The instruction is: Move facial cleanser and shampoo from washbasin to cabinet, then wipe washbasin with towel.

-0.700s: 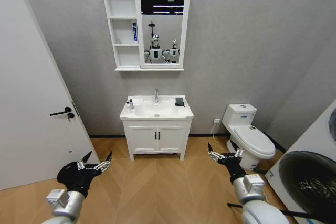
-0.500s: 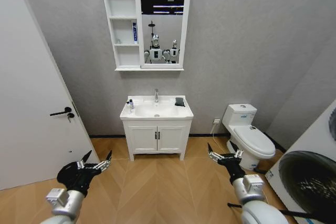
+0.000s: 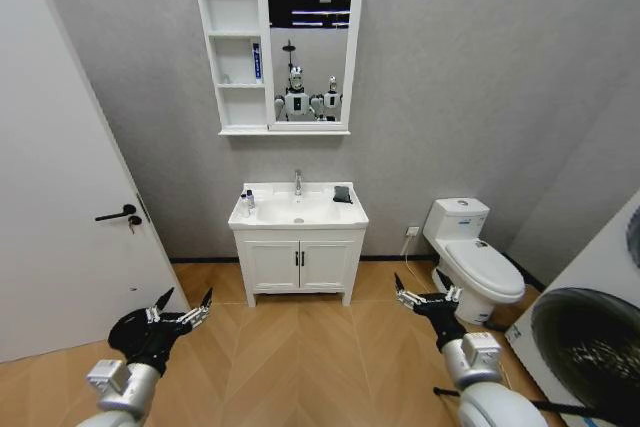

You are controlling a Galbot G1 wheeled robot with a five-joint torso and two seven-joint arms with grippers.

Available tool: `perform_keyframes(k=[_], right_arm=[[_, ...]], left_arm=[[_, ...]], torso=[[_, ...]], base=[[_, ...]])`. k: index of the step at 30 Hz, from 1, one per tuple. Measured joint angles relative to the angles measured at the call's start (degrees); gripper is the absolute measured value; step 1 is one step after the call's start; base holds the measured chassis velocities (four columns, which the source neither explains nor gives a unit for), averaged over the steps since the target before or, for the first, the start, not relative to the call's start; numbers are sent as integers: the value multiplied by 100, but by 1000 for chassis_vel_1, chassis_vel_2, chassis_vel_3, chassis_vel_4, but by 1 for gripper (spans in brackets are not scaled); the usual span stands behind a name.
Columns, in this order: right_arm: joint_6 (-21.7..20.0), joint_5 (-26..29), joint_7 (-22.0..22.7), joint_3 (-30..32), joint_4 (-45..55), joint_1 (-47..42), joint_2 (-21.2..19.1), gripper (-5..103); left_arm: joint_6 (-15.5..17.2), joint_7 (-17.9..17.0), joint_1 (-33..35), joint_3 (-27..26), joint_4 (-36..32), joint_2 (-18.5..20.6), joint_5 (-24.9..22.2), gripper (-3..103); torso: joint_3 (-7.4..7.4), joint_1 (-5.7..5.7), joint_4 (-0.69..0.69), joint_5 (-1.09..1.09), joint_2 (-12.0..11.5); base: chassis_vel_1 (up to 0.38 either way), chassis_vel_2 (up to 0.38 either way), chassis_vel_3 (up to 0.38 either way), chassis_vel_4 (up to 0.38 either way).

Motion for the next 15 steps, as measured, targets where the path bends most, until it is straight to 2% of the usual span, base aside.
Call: perform_keyframes(k=[7,12,15], right_arm=[[7,-7,-2,-5,0,-14,-10,100],[10,-9,-2,-6,0,-22,-21,100],[10,-24,-14,-18,-9,-20,-35,100]], left_arm=[[-32,19,18,9,-2,-37,15,100],[-58,33,45,-4,-15,-43,18,100],[-65,35,46,-5,-18,-58,37,100]], torso=[[1,2,2,1,-1],[2,4,0,0,-2],[2,3,3,2,-2]], base=[[-138,151,163,-152],[-244,216,224,-233],[-259,277,262,-270]])
